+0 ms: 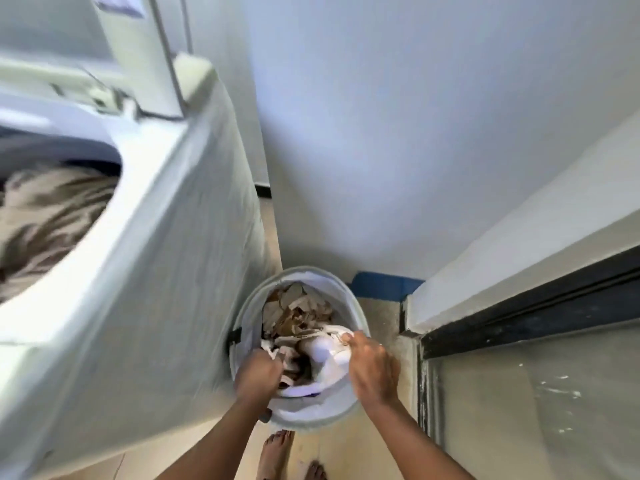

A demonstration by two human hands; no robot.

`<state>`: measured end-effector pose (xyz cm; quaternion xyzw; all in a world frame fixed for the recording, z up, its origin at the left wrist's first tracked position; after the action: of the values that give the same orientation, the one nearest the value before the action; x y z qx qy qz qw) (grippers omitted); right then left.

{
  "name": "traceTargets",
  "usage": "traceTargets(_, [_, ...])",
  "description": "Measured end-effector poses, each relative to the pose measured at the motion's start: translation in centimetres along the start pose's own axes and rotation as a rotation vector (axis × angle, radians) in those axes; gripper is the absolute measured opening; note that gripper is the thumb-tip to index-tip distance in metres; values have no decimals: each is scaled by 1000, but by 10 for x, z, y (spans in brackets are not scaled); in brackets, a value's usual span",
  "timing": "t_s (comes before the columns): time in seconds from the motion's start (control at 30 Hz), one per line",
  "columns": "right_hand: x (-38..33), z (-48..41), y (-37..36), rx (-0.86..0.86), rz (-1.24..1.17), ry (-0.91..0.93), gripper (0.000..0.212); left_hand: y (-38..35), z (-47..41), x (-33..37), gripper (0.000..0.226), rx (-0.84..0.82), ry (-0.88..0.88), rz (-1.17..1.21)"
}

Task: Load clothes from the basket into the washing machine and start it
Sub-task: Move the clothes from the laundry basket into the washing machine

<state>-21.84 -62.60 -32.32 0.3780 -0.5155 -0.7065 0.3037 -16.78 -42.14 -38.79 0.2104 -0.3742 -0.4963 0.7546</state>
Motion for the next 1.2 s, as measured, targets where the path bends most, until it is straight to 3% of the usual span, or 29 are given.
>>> traceTargets(0.03, [-2, 3, 28, 64, -40, 35, 5, 18, 12, 4, 37, 11, 8, 28])
traceTargets(0.2, [-48, 17, 187, 465, -140, 288, 26, 105, 64, 25, 32, 52, -32, 100])
traceTargets(0.33, [-83, 35, 329, 730, -553, 435, 31, 145, 99, 57, 46, -44, -107, -2])
traceTargets(0.47, [-103, 53, 436, 819, -850, 506, 28, 197, 143, 136, 73, -4, -389, 124])
traceTargets(0.57, [-124, 71, 498, 885, -905, 612, 25, 227, 174, 204, 87, -34, -620, 141])
traceTargets(0.63, [-132, 78, 534, 910, -966, 637, 21, 237, 197, 233, 80, -81, -687, 82])
traceTargets(0.73, [-123, 82, 585, 967, -1117, 570, 14, 260, 221, 258, 41, -19, -694, -40])
traceTargets(0.87, [-105, 104, 652, 1103, -1133, 525, 36, 327, 252, 282, 25, 175, -748, 136])
traceTargets(1.03, [-119, 116, 688, 1016, -777, 601, 39, 423, 305, 317, 27, 439, -957, 412])
traceTargets(1.13, [-136, 112, 669, 752, -528, 638, 42, 456, 323, 322, 18, 557, -976, 478])
traceTargets(1.2, [-140, 102, 644, 512, -491, 615, 32, 475, 334, 321, 31, 615, -989, 565])
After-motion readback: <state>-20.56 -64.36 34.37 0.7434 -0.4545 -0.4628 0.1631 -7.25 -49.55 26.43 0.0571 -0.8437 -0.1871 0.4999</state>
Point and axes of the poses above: each hand's wrist, its own z-axis away from the middle knuckle, its own y-axis out of the back of the hand, x = y × z, the point moved 9 cm from there along -z, towards the middle knuckle, and after that the axes turned 3 degrees about -y, right-handed, at the moved point
